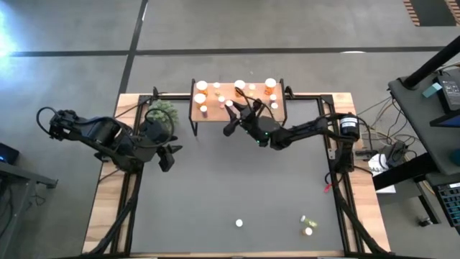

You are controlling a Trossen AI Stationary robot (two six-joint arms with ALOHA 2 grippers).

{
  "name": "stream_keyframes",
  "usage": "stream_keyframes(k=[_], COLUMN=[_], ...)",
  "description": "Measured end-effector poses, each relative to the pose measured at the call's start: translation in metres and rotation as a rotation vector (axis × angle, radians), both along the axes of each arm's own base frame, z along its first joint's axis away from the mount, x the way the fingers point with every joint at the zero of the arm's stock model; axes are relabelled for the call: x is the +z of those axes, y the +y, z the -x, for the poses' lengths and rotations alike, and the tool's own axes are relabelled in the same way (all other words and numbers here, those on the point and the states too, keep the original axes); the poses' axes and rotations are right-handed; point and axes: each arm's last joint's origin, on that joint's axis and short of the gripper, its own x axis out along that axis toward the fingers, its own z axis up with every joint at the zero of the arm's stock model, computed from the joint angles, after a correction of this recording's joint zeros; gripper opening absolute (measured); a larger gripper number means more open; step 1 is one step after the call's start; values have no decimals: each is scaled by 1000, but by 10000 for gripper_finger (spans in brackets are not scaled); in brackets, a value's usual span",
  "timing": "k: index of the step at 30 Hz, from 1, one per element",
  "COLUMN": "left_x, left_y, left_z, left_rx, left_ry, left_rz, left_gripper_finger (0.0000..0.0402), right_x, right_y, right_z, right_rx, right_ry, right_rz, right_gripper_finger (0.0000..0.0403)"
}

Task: Pick and place medicine bottles onto shelf by color
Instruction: Put the small pink pill bottle on the shelf

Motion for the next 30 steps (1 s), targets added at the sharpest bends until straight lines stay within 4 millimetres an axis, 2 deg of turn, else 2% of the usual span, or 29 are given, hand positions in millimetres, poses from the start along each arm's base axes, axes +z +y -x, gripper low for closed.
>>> stream_keyframes(k=[2, 7, 12, 17, 30], left_x=[0, 2, 3, 4, 5], left_y=[0, 2, 3, 4, 5], left_z=[1, 4, 7, 7, 7], left_rx=[0, 1, 21, 45, 57], left_ry=[-3, -10, -28, -39, -49], left_rz=[2, 5, -12, -35, -46], left_gripper_finger=[162, 162, 162, 162, 162], right_x=[-1, 7, 5, -11, -23], right_y=[-1, 1, -7, -15, -34], right_z=[2, 26, 41, 44, 42], right_rx=[-4, -2, 5, -9, -14], right_ry=[5, -26, -53, -39, -31], right_rz=[2, -15, -50, -103, -128], right_gripper_finger=[113, 113, 116, 115, 119])
